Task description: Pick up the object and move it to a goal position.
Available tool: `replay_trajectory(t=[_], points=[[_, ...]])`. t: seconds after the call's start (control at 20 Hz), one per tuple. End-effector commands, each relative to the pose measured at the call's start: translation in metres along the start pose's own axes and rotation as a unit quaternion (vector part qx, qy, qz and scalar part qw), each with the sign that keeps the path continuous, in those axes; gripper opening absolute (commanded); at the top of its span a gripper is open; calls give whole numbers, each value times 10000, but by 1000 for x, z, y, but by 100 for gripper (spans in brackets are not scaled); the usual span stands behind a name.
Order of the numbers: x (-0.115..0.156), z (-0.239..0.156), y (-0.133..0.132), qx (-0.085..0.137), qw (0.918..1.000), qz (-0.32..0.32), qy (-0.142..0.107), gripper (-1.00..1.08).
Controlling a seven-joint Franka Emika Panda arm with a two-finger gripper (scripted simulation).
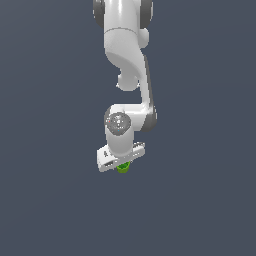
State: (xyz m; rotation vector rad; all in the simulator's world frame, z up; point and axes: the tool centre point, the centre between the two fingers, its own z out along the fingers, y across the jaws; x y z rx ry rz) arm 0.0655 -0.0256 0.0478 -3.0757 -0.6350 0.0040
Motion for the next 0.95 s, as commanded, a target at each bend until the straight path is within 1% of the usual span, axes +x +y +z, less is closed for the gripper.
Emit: replay_trajectory(t=[0.0, 0.3, 0.5, 0.7, 0.9], points=[[-13, -5, 11, -6, 10000, 6, 8, -100], [-54, -17, 44, -6, 10000, 6, 8, -100], [-77, -24, 62, -7, 10000, 8, 11, -100], [-92, -28, 75, -7, 10000, 8, 11, -100], [-97, -30, 80, -7, 10000, 8, 11, -100]])
